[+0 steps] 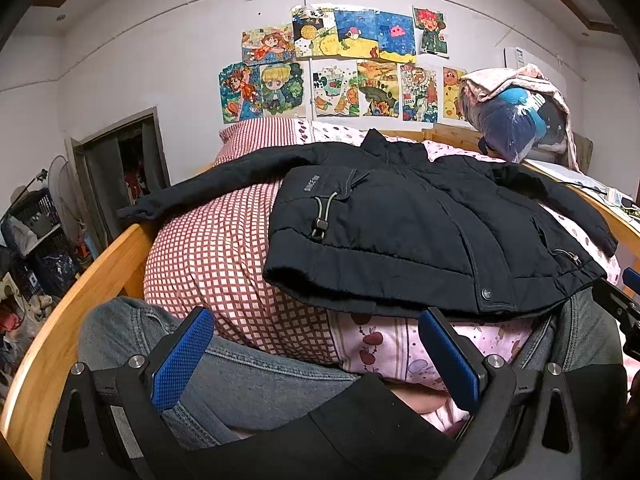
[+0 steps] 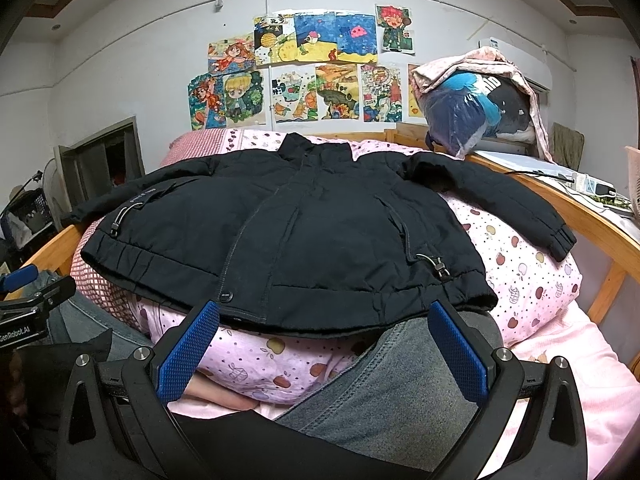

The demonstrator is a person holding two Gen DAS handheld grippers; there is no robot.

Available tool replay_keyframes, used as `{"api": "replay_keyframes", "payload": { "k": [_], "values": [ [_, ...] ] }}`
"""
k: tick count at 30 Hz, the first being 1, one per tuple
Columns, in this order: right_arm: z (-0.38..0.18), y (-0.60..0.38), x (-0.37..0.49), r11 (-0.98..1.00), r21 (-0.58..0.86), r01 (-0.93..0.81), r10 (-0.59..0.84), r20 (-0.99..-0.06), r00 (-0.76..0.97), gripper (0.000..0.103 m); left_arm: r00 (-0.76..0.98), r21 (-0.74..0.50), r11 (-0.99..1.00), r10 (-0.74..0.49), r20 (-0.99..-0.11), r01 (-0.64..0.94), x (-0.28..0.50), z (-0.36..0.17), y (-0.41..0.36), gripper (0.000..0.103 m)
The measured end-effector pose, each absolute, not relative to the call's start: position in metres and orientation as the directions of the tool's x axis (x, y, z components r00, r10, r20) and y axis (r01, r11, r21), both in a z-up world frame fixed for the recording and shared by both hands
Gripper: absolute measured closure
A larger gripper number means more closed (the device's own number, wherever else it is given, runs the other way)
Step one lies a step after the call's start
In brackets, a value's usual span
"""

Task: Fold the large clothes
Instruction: 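Move both tools down over the black jacket toward its sleeves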

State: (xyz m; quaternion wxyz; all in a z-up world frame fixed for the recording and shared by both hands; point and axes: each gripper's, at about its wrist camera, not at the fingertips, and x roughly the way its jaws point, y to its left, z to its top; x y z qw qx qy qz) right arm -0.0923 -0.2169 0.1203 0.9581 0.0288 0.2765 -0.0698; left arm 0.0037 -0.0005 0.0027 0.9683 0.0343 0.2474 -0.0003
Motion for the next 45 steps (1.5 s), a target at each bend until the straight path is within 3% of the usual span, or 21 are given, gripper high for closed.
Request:
{"api": "replay_keyframes", "payload": {
  "k": [10,22,39,45],
  "values": [
    [0.13,-0.217,-0.086,0.992,-0.015,0.124,-0.113,-0.527,0.842,0.001,0.886,0.072,0.997,0.009,-0.464,0.028,0.009,0.013,-0.003,0.0],
    [0.176,-0.225,-0.061,0.99,-0.067,0.12,-0.138,-0.455,0.88,0.001,0.898,0.075,0.996,-0.012,-0.439,0.05,0.042,0.036,-0.022,0.0],
    [0.212,-0.253,0.016,0.977,-0.082,0.197,-0.212,-0.473,0.855,0.001,0.904,0.156,0.974,-0.083,-0.419,0.162,0.127,0.074,-0.076,0.0],
    [0.209,-0.278,0.044,0.965,-0.073,0.252,-0.254,-0.499,0.829,0.001,0.883,0.162,0.964,-0.116,-0.455,0.21,0.165,0.073,-0.097,0.0]
  ]
}}
